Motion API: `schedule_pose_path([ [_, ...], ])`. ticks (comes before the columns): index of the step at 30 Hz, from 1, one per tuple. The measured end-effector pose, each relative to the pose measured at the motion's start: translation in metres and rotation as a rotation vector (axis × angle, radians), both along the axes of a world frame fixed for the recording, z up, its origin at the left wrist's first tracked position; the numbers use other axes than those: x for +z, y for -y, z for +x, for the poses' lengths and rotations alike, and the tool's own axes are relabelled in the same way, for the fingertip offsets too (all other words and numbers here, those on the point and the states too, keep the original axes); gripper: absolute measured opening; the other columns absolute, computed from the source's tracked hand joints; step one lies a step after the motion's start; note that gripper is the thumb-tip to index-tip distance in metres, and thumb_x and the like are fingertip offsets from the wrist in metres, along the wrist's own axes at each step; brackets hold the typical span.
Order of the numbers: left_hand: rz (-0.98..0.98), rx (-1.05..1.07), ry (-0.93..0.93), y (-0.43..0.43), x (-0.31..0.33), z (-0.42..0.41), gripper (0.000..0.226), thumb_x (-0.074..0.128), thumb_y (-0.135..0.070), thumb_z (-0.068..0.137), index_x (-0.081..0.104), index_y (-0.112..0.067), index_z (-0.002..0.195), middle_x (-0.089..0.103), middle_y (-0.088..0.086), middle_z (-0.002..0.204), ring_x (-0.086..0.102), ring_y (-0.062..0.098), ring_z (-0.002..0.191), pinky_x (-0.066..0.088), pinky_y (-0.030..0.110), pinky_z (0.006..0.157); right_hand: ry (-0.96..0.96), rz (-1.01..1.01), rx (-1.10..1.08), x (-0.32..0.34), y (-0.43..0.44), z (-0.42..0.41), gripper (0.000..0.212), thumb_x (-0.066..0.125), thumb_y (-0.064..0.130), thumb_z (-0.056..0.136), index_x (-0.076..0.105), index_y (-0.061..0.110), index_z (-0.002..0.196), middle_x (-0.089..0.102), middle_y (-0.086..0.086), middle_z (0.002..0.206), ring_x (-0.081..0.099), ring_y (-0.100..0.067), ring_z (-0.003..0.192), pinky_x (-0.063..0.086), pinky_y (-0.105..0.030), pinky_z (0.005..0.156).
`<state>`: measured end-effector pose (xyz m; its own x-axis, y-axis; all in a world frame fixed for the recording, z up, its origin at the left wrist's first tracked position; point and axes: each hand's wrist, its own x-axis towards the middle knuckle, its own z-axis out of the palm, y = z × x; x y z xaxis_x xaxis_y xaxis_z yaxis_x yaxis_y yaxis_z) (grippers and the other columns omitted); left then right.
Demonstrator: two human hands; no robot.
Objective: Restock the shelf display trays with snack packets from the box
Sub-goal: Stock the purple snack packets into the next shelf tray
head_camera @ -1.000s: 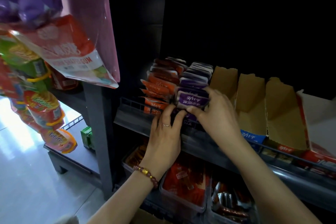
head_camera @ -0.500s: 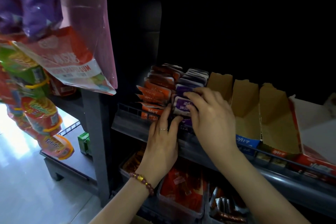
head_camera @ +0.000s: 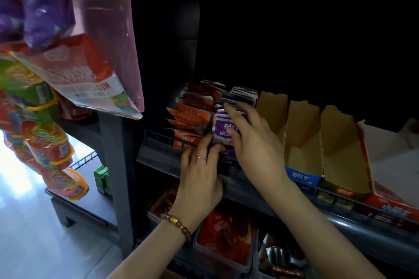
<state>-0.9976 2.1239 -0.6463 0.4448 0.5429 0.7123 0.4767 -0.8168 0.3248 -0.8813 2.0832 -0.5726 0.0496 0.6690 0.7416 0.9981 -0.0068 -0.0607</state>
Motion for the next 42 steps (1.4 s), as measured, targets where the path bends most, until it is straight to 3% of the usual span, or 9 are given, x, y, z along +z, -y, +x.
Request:
schedule_pose_path([
  [1,0.016,0.003,-0.018,0.0,0.001,-0.001,0.067,0.065,-0.001,0.057,0.049,-0.008,0.122,0.038,0.013,0.137,0.033,0.024,0.131,0.024,0.039,0.104,-0.049,0.007,0.045,-0.002,0.001,-0.001,0.058,0.057,0.019,0.093,0.034,0.028,0.145,0.038,-0.002,0.146,0.048,-0.02,0.122,0.056,-0.039,0.075],
  [5,0.04,0.004,-0.052,0.0,0.002,-0.004,0.065,0.059,-0.006,0.06,0.045,-0.011,0.123,0.039,0.011,0.134,0.036,0.025,0.127,0.027,0.039,0.104,-0.573,0.106,0.246,-0.023,0.019,-0.011,0.071,0.054,0.017,0.095,0.009,0.033,0.148,0.026,0.011,0.15,0.034,0.012,0.127,0.037,-0.003,0.095],
  [10,-0.028,-0.029,-0.026,0.003,0.0,-0.001,0.07,0.063,0.0,0.064,0.041,-0.011,0.129,0.024,0.013,0.146,0.027,0.028,0.136,0.021,0.038,0.114,-0.801,0.093,0.283,-0.042,0.024,-0.017,0.071,0.05,0.015,0.096,0.003,0.029,0.147,0.018,0.05,0.131,0.024,0.031,0.119,0.027,0.004,0.093],
  [14,-0.075,-0.058,-0.019,0.005,-0.001,0.0,0.067,0.06,-0.002,0.072,0.038,-0.01,0.135,0.012,0.014,0.155,0.017,0.028,0.143,0.01,0.033,0.116,-0.742,0.09,0.278,-0.039,0.02,-0.025,0.069,0.048,0.028,0.097,0.002,0.039,0.148,0.03,0.012,0.152,0.032,0.003,0.136,0.036,-0.022,0.109],
  [17,-0.095,-0.077,-0.021,0.003,-0.001,-0.001,0.071,0.065,-0.002,0.073,0.036,-0.012,0.137,0.01,0.01,0.157,0.014,0.025,0.144,0.002,0.026,0.116,-0.66,0.122,0.188,-0.035,0.016,-0.02,0.062,0.051,0.031,0.095,0.019,0.035,0.148,0.037,0.005,0.15,0.038,-0.008,0.135,0.043,-0.035,0.106],
  [21,-0.12,-0.097,-0.018,0.002,0.0,-0.001,0.073,0.067,-0.006,0.072,0.035,-0.014,0.137,0.007,0.008,0.157,0.015,0.027,0.144,0.012,0.031,0.116,-0.44,0.131,0.074,-0.022,0.019,-0.007,0.055,0.062,0.025,0.091,0.041,0.022,0.141,0.034,0.004,0.15,0.034,-0.011,0.136,0.038,-0.028,0.104],
  [28,-0.141,-0.111,0.004,0.0,0.0,-0.002,0.068,0.066,-0.006,0.072,0.039,-0.015,0.134,0.01,0.007,0.156,0.019,0.027,0.142,0.01,0.026,0.114,-0.018,-0.046,0.102,0.001,0.022,0.001,0.053,0.055,0.028,0.089,0.044,0.02,0.14,0.046,0.003,0.141,0.039,-0.017,0.131,0.036,-0.036,0.103],
  [36,-0.151,-0.145,-0.009,0.0,0.003,-0.005,0.065,0.063,-0.015,0.076,0.037,-0.018,0.135,0.009,-0.001,0.156,0.016,0.022,0.141,0.012,0.028,0.114,0.157,-0.084,-0.091,0.016,0.023,0.014,0.05,0.054,0.041,0.087,0.054,0.019,0.132,0.055,-0.004,0.121,0.053,-0.023,0.108,0.045,-0.035,0.081],
  [42,-0.176,-0.17,0.026,-0.002,0.005,-0.003,0.06,0.062,-0.014,0.075,0.04,-0.02,0.13,0.015,-0.001,0.154,0.021,0.021,0.14,0.014,0.025,0.113,0.127,-0.011,0.013,0.013,0.023,0.011,0.048,0.049,0.035,0.088,0.053,0.016,0.132,0.052,-0.006,0.122,0.043,-0.021,0.117,0.04,-0.035,0.092],
])
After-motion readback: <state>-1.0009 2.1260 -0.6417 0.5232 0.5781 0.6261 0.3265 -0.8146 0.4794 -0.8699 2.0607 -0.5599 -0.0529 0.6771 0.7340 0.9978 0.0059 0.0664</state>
